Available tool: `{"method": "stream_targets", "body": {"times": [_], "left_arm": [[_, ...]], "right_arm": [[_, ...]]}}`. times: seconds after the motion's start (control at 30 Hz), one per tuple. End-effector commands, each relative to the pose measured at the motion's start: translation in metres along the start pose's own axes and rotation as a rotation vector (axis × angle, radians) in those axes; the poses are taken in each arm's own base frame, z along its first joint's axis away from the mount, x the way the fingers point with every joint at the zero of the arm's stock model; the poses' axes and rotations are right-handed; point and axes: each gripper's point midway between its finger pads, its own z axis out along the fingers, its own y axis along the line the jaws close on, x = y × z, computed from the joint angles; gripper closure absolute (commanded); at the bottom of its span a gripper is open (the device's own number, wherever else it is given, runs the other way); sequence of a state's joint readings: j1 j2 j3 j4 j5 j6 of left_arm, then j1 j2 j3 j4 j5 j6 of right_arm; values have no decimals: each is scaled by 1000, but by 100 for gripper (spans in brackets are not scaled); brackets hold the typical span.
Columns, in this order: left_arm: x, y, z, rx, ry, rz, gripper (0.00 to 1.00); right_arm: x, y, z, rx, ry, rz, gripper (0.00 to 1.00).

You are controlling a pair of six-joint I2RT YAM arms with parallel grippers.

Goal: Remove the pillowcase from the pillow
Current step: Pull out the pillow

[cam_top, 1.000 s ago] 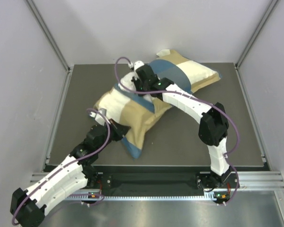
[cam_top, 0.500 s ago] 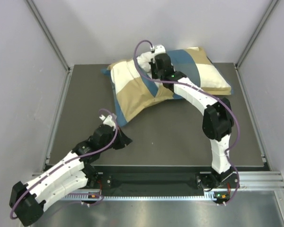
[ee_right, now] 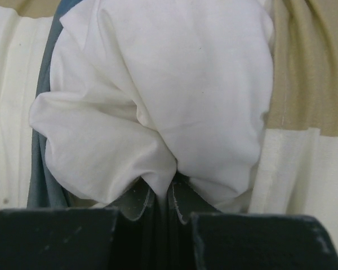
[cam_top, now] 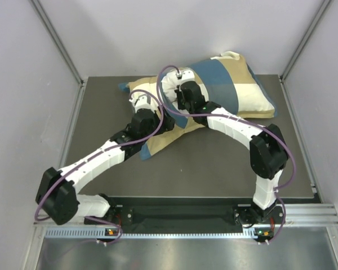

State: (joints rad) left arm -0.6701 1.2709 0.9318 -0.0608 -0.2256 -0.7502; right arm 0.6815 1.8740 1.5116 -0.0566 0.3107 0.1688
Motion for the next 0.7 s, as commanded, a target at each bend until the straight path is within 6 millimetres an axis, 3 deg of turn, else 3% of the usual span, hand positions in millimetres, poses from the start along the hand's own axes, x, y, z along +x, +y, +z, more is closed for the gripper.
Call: {"method": "stream_targets", "body": {"times": [0.0,0.23,0.3,0.33,0.43,0.47,0.53,0.6,0.67], "left_arm": [[-19,5,21,-28,-72,-14,17],[-18,6,45,-13,-107,-14,20],[-17,6,46,-4,-107,-12,32],[-17,6,44,-1,-108,-18,52],[-11,15,41,-25,-97,-31,79],[-10,17,38,-30,-93,-35,94],[-8,23,29,-34,-95,-46,100],[1,33,21,-49,-86,-46,100],[-4,36,8,-47,-108,-54,100]], "right_arm": [[8,0,-20,22,23,1,100],[19,13,-40,-22,19,5,100],[22,12,-43,-20,23,3,100],[26,9,-45,-14,29,1,100],[33,2,-46,9,40,-13,100],[35,-1,-46,18,43,-11,100],[38,-7,-45,36,54,-7,100],[40,-18,-43,66,62,1,100],[39,-30,-41,89,66,15,100]]}}
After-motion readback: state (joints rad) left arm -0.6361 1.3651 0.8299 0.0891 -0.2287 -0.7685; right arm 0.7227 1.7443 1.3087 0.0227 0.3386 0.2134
